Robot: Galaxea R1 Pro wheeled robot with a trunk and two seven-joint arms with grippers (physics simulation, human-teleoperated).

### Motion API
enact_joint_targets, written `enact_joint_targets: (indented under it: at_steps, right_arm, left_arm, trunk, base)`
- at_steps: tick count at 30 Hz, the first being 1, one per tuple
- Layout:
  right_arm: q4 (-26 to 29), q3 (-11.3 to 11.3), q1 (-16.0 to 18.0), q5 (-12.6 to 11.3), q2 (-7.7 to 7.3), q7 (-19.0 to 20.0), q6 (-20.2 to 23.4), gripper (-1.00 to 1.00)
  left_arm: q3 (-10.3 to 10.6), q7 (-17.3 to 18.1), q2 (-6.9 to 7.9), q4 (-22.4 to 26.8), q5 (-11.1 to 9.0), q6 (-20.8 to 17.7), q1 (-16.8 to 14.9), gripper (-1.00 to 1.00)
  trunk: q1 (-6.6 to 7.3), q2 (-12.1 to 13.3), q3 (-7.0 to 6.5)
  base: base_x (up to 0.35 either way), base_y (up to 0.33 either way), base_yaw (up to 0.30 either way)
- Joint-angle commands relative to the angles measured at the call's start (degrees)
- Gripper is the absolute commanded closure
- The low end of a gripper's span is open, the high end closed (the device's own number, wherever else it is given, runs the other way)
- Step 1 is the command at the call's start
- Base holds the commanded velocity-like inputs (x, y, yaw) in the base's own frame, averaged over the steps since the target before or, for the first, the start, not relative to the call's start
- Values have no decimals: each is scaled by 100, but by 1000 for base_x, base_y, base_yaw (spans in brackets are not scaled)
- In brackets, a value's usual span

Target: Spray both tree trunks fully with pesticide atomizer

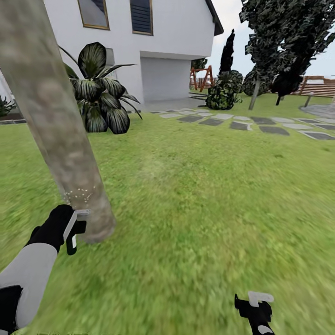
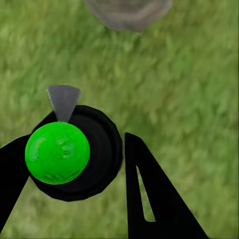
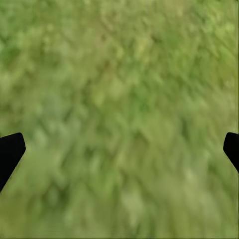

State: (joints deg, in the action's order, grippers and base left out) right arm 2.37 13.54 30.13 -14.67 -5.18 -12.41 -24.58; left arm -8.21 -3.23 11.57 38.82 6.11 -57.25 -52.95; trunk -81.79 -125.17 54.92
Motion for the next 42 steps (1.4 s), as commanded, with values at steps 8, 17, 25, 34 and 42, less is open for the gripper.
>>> enact_joint_targets:
  at_steps: [8,17,25,34,42]
  right_arm:
    - [0,51,1,-45,-1,-16,-12,-100]
    - [0,43,1,-45,-17,-17,-12,-100]
    - [0,44,1,-42,-18,-24,-12,-100]
    - [0,52,1,-43,-2,-24,-12,-100]
    - [0,52,1,-41,-1,-25,-12,-100]
  left_arm:
    - [-18,7,-10,68,47,38,335,100]
    - [-8,-18,-39,57,71,44,343,100]
    - [2,-64,-21,9,83,107,685,100]
    - [-7,-113,-119,79,-70,381,961,100]
    - [-21,-79,-108,100,-537,373,962,100]
  trunk:
    - [0,-2,5]
    - [0,-2,5]
    - [0,-2,5]
    - [0,-2,5]
    - [0,-2,5]
  base:
    - [11,-3,268]
    - [228,-38,94]
    - [258,-170,0]
    - [76,-54,47]
    - [0,-90,262]
